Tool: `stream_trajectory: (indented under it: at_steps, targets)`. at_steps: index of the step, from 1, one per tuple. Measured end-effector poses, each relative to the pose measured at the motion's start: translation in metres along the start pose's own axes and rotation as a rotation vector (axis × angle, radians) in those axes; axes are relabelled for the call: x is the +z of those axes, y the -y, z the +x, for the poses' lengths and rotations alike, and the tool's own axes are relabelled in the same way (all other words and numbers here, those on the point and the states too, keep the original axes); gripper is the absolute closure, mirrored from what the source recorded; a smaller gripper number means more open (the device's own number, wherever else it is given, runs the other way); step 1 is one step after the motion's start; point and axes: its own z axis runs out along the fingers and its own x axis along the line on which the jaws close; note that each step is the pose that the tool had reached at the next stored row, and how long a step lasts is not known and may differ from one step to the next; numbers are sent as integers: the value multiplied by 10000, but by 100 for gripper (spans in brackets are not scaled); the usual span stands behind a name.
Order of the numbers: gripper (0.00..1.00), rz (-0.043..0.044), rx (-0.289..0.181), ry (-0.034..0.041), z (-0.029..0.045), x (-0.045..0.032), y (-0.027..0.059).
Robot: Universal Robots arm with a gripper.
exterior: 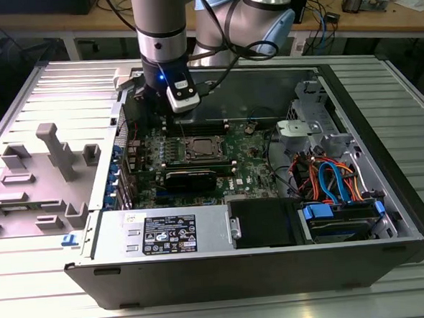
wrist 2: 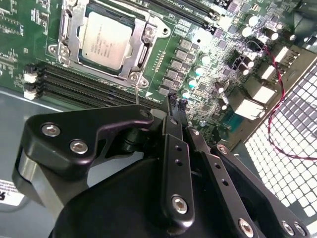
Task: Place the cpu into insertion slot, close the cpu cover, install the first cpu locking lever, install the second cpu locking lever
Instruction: 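Install the first cpu locking lever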
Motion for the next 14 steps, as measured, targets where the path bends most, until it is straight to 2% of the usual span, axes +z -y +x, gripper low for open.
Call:
stream_trajectory:
  at_steps: [5,13,14]
  targets:
    - [89,5,-272,-21,8,-2,-27]
    - [89,35,-1811,-135,9,3,-35]
    - [89,35,-1838,-137,9,4,-39]
